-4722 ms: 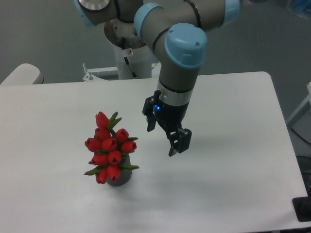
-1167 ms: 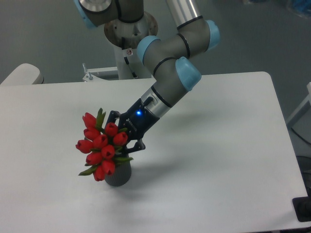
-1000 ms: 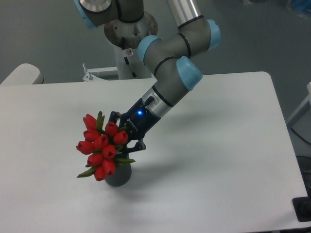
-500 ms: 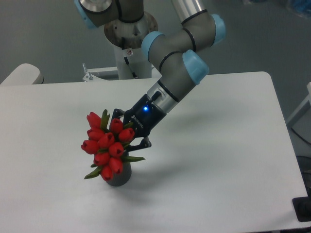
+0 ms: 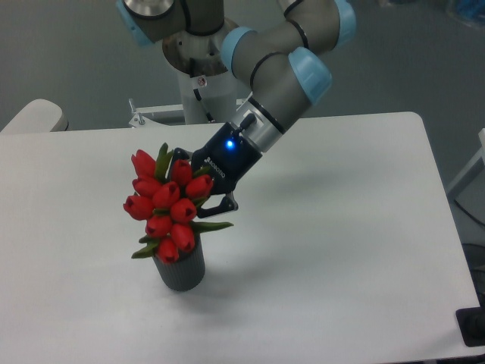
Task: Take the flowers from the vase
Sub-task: 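Close the gripper on the tulip stems, then lift the tulip bouquet up out of the vase and carry it away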
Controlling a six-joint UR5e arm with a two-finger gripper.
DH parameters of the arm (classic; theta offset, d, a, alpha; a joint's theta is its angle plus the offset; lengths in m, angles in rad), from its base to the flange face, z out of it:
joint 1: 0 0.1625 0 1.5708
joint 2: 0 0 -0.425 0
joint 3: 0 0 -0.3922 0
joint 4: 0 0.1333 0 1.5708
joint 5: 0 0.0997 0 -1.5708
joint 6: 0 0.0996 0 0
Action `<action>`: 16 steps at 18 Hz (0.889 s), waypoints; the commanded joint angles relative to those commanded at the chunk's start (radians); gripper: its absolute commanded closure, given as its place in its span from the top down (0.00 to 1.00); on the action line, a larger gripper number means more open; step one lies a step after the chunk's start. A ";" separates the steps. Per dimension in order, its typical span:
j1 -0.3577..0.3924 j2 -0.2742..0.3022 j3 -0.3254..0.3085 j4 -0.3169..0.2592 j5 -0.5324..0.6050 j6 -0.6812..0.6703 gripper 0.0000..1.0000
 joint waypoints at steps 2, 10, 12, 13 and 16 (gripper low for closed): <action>0.000 0.014 0.014 0.000 -0.003 -0.017 0.30; 0.028 0.075 0.038 -0.003 0.001 -0.054 0.30; 0.043 0.086 0.038 -0.002 0.001 -0.052 0.30; 0.046 0.089 0.041 -0.002 0.001 -0.052 0.30; 0.060 0.097 0.044 -0.002 0.001 -0.052 0.30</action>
